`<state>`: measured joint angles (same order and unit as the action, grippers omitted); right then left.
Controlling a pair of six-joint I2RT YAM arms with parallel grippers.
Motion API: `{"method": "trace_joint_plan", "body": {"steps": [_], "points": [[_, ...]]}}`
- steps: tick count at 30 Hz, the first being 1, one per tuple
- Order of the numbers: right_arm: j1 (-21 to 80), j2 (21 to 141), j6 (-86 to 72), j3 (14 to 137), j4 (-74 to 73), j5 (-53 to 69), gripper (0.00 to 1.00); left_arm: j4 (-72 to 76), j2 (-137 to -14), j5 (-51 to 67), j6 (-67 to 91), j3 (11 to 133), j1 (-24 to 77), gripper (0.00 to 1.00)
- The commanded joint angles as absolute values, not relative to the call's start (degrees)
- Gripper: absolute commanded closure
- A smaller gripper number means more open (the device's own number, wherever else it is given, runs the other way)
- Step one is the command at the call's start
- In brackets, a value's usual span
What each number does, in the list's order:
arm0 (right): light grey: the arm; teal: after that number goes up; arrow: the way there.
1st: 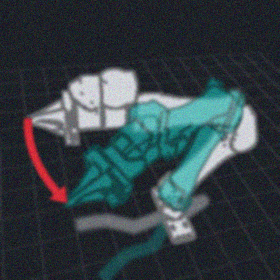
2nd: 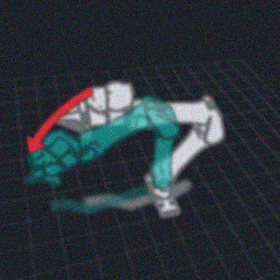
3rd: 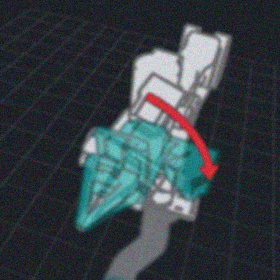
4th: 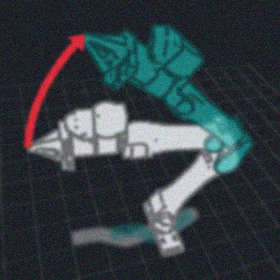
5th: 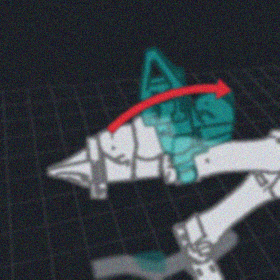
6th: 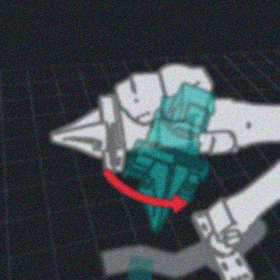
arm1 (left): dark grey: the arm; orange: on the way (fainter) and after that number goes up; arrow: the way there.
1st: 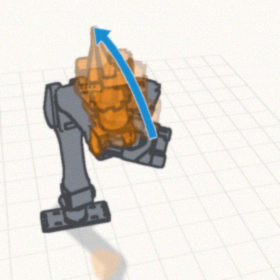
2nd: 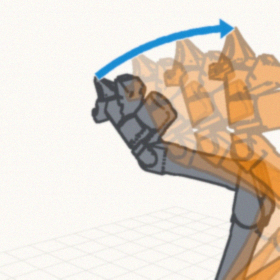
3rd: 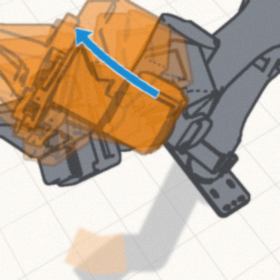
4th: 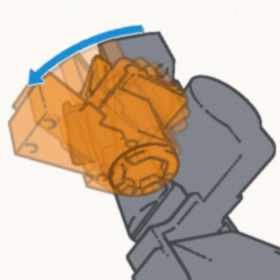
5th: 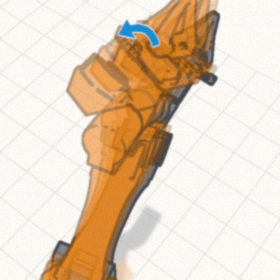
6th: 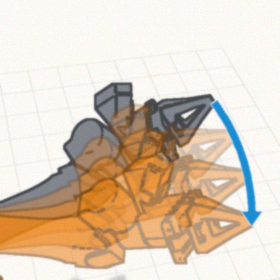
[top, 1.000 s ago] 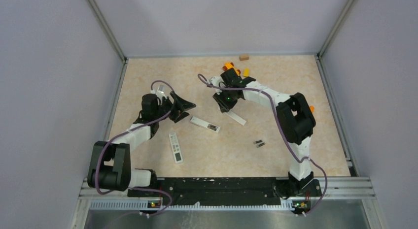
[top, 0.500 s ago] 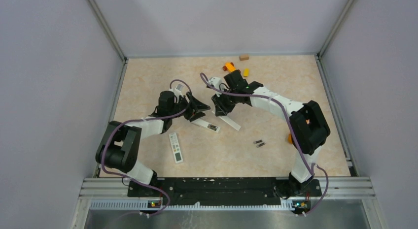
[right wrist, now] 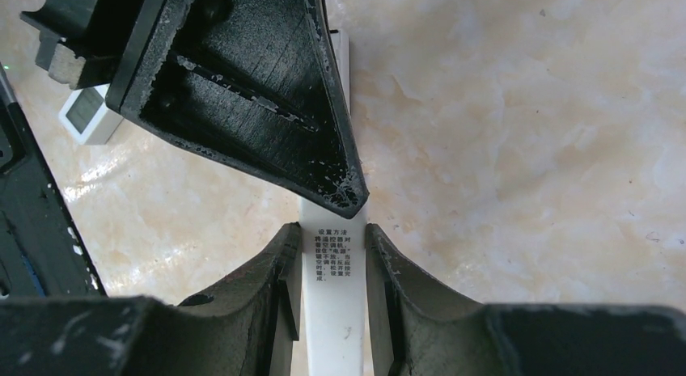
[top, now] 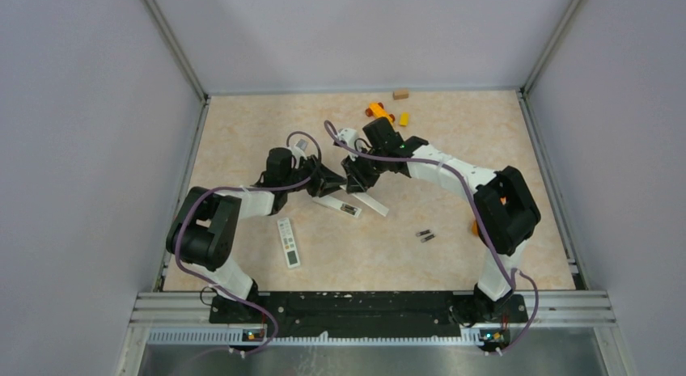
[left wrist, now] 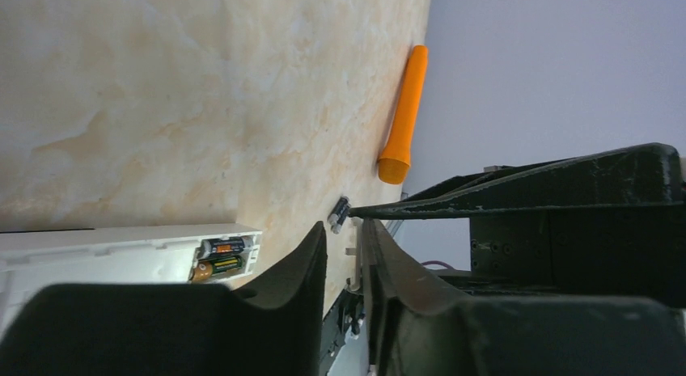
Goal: Load the batteries into the remote control
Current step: Pick up the battery cover at the center of the board.
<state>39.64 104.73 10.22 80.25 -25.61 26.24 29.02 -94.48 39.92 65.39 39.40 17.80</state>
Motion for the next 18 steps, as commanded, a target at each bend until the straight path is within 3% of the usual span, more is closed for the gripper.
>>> {"method": "trace_joint_plan", "body": {"steps": [1,3,5,12,18], "points": [[40.3,104.2,9.5,82.0,-22.7,27.1,0.71,34.3,-94.9,42.9,66.7,39.6,18.0,0.82],[40.3,104.6,8.9,82.3,-22.4,26.4,0.71,35.5,-94.9,44.0,67.8,39.5,18.0,0.99],[40.2,104.5,7.7,82.1,-22.0,24.7,0.65,39.0,-94.9,45.9,69.8,39.1,17.9,1.0],[37.7,95.2,-3.5,73.2,-14.5,24.9,0.2,37.4,-92.1,47.3,67.2,39.4,15.2,1.0],[33.0,82.7,-25.6,62.3,-6.9,15.7,0.16,36.0,-88.3,50.4,65.5,38.9,11.4,1.0]]}}
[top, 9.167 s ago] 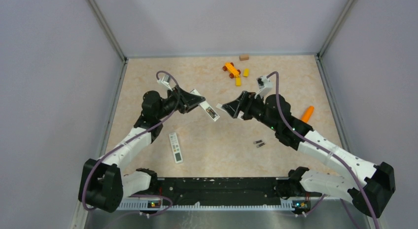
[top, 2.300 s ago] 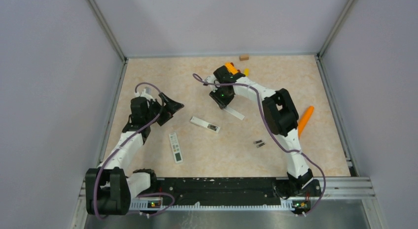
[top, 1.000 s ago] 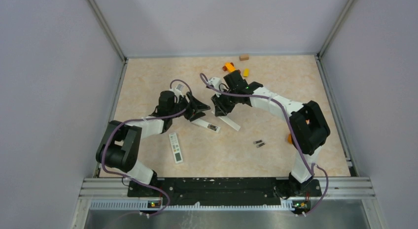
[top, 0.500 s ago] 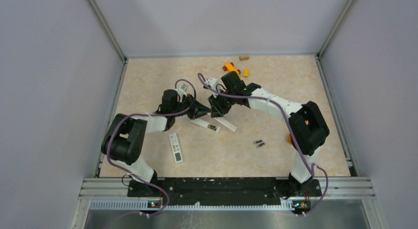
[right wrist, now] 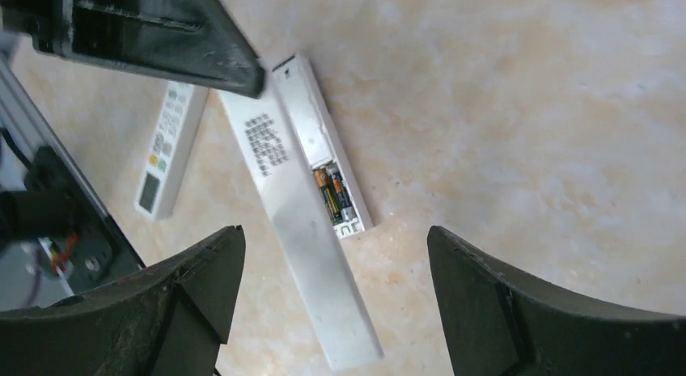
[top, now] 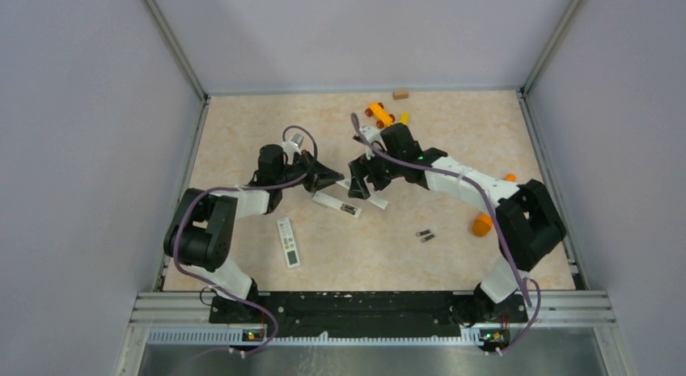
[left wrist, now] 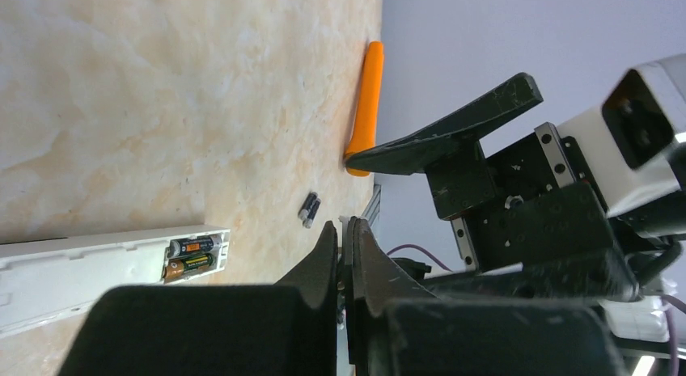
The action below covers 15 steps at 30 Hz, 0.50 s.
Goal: Load the batteries into the remote control
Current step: Pick up the battery cover at the center of the board.
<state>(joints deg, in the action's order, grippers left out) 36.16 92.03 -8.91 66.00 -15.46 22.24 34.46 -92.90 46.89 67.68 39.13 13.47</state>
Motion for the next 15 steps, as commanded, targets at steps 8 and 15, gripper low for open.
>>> {"method": "trace_joint_plan", "body": {"steps": [8,15], "points": [[32.0,70.3,-61.1,39.1,21.3,16.9,0.24,34.6,-82.5,54.7,65.3,39.1,8.0,1.0],[32.0,70.0,-68.4,37.5,25.4,21.7,0.34,34.2,-79.2,54.8,66.7,38.7,7.2,1.0]]}}
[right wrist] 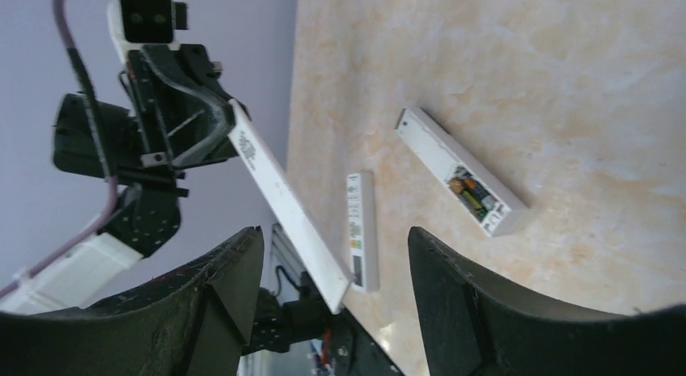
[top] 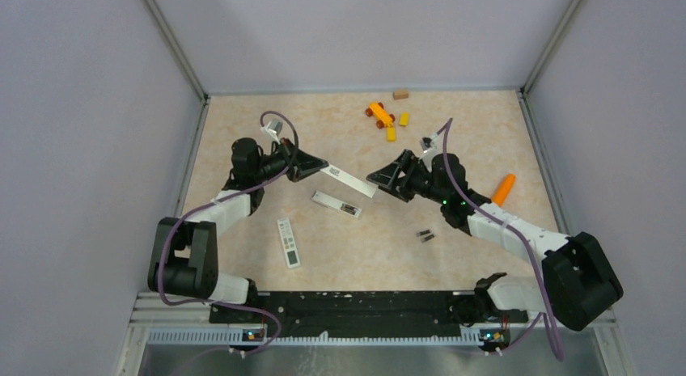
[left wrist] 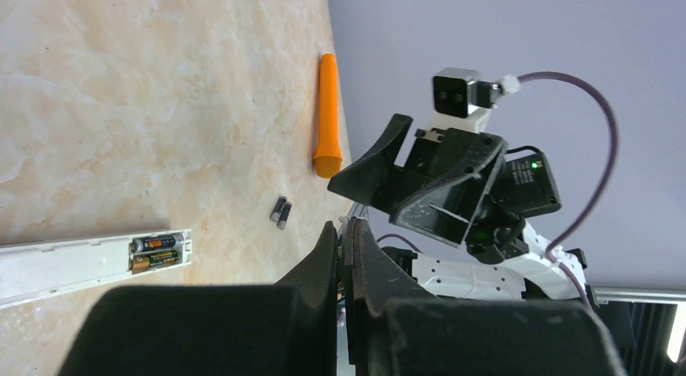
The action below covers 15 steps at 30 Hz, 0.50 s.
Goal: Load the batteries into the remote control
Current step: Pick up the battery cover at the center of the board.
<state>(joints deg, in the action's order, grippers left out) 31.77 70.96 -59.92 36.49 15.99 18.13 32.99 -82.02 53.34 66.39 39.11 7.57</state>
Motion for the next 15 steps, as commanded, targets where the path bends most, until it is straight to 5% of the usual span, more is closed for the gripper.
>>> {"method": "trace_joint_plan", "body": {"steps": [1,11,15], "points": [[32.1,70.0,-69.5,37.2,26.5,22.7,0.36,34.3,-78.9,54.6,66.9,38.6,7.1,1.0],[32.9,70.6,-71.0,35.6,34.5,30.5,0.49,43.8,-76.7,53.3,77.1,35.3,6.2,1.0],[33.0,68.2,-66.9,36.2,27.9,26.8,0.34,44.0,-75.4,53.1,77.7,34.8,5.7,1.0]]}}
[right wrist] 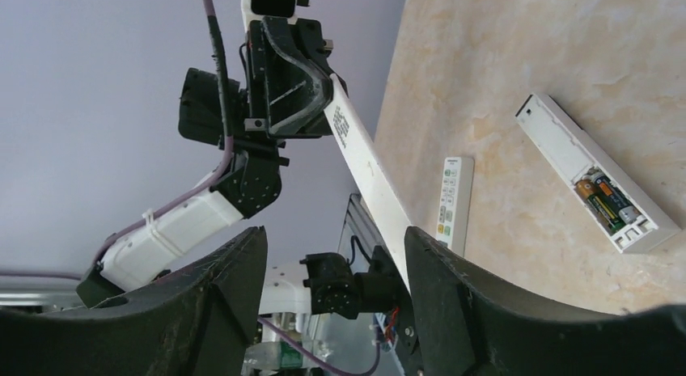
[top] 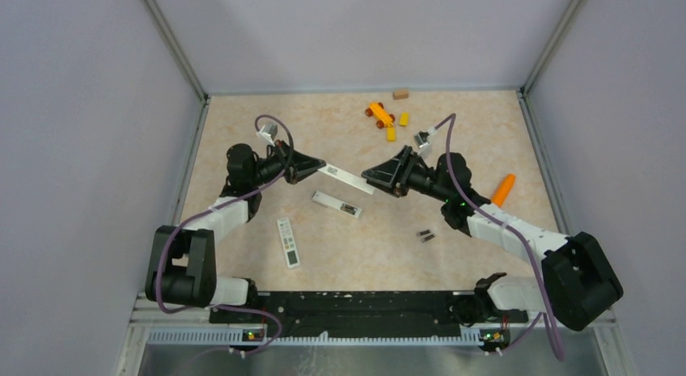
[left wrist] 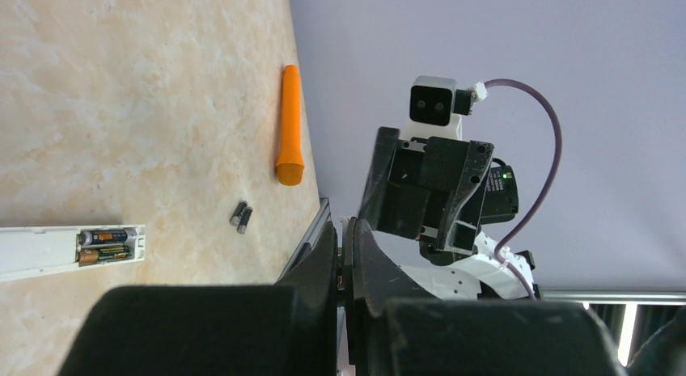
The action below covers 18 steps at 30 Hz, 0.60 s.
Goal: Load the batteries into the remote control
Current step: Pick up the battery cover at the center of the board.
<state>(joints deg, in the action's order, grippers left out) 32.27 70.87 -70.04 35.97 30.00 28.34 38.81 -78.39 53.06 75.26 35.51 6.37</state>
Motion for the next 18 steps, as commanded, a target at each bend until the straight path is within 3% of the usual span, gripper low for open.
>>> {"method": "trace_joint_plan", "body": {"steps": [1,4,10,18], "points": [[33.0,67.3,-65.7,36.1,26.3,25.2,0.29,44.0,-75.1,53.2,77.7,34.8,5.6,1.0],[33.3,65.2,-63.9,34.8,26.6,22.4,0.2,44.0,-74.5,53.5,77.9,34.9,5.4,1.0],[33.5,66.5,-64.9,34.9,26.9,23.1,0.22,44.1,-73.8,53.5,78.5,35.0,5.2,1.0],[34.0,70.7,-69.8,35.0,34.8,26.8,0.56,43.8,-73.2,53.0,78.2,34.8,5.2,1.0]]}}
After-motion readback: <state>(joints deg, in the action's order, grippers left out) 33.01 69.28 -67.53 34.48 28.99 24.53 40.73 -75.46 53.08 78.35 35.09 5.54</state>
